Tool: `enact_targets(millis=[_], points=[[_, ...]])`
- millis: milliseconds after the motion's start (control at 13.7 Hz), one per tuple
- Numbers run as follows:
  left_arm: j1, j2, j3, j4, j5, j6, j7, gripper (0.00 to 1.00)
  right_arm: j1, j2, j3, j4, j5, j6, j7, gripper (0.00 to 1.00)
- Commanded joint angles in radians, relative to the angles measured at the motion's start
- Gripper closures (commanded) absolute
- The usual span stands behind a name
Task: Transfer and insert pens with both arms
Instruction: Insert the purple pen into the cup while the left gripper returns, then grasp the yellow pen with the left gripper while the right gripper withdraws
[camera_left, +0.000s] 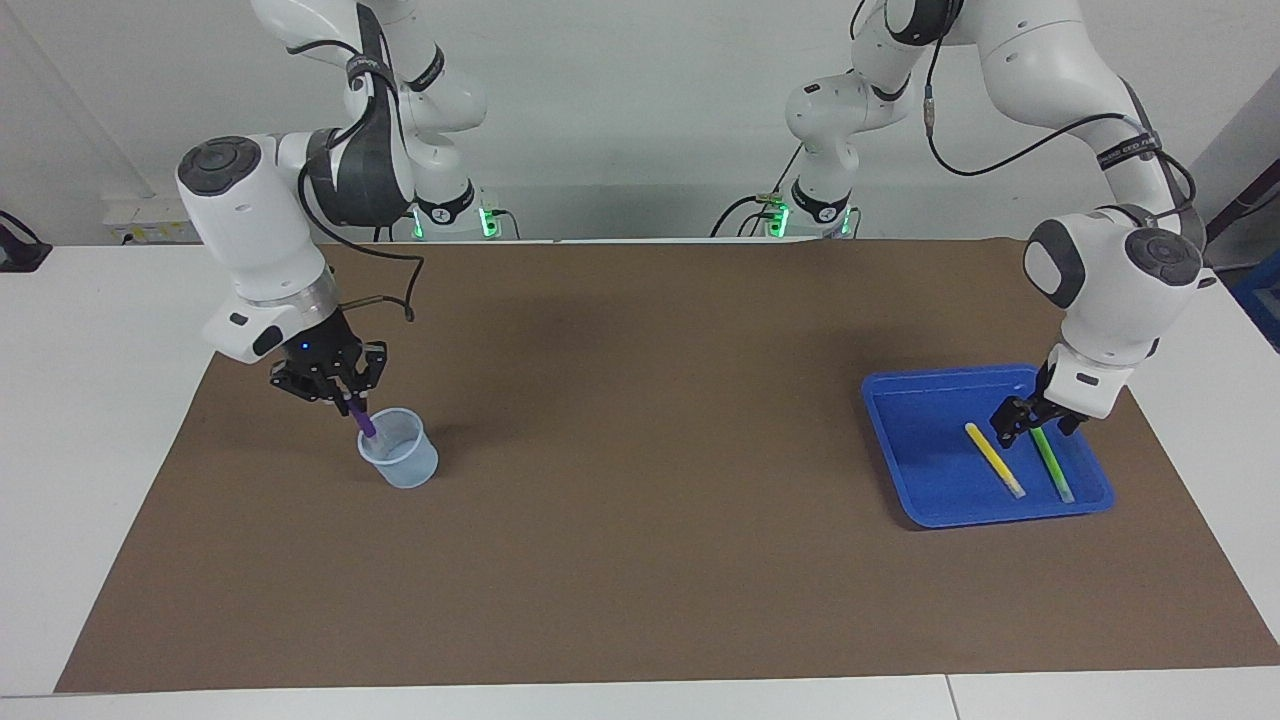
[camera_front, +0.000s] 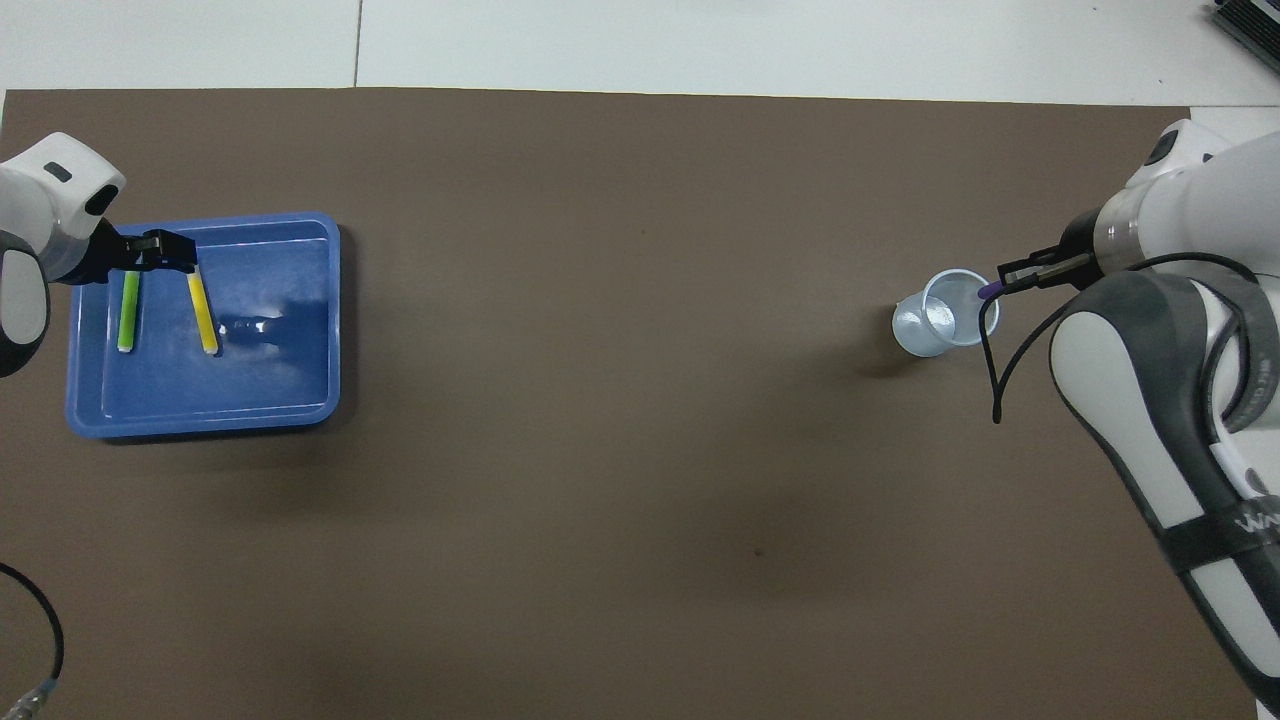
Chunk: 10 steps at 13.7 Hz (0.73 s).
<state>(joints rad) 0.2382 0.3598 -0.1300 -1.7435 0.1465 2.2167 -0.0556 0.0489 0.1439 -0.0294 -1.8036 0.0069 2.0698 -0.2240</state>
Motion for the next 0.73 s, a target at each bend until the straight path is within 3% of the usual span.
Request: enact_targets(millis=[0,146,366,586,659], points=[[0.029,0.053,-0.010,0.015,-0.024,0.050,0.019,0.00,-0.006,0.013,0.006,-0.025,-0.001,0.048,0.020,1.00],[0.036,0.064,-0.010,0.013,-0.024,0.069,0.019,0.00,-0.007,0.014,0.005,-0.060,-0.001,0.099,0.021,1.00],[0.036,0.100,-0.010,-0.001,-0.025,0.138,-0.030,0.00,-0.012,0.025,0.005,-0.063,-0.001,0.110,0.029,0.81],[0.032,0.113,-0.010,-0.010,-0.025,0.169,-0.039,0.07,-0.011,0.025,0.005,-0.063,-0.001,0.107,0.048,0.31],[0.033,0.113,-0.010,-0.028,-0.025,0.187,-0.039,0.07,-0.011,0.026,0.006,-0.060,-0.001,0.104,0.049,0.23]])
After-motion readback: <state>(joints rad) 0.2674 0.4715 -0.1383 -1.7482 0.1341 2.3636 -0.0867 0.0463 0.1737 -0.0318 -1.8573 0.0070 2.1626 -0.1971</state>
